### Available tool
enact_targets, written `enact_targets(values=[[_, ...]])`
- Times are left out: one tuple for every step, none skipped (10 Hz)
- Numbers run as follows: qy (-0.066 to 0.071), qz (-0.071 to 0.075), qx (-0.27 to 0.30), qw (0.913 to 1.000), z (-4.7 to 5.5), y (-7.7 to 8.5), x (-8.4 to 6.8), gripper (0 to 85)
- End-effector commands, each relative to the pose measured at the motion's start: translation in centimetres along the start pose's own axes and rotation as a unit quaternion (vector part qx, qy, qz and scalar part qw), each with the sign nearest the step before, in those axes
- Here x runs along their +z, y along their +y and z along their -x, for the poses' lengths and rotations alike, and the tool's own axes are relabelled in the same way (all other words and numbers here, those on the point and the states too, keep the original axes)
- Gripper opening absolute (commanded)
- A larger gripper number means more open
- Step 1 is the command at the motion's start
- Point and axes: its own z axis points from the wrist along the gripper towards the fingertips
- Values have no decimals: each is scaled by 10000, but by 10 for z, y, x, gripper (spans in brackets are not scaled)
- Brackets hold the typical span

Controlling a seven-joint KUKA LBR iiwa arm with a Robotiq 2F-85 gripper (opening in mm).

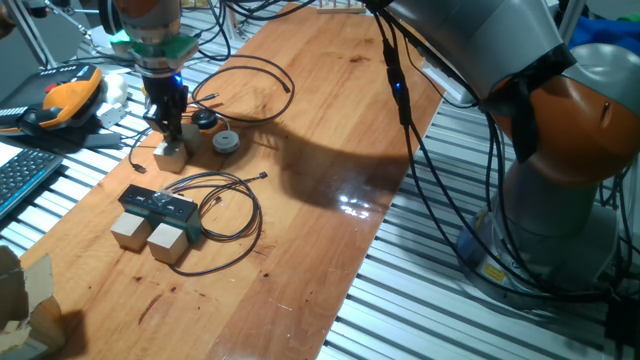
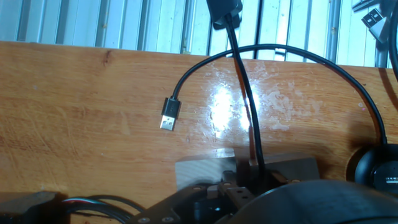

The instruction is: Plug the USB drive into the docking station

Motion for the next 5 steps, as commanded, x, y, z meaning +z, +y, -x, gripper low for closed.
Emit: enact_targets(values=[[-2, 7, -8, 10000, 0, 0, 0, 340], [6, 9, -15, 10000, 0, 0, 0, 340], [13, 10, -15, 10000, 0, 1, 0, 340], [13, 10, -23, 10000, 0, 1, 0, 340], [21, 11, -38, 10000, 0, 1, 0, 340]])
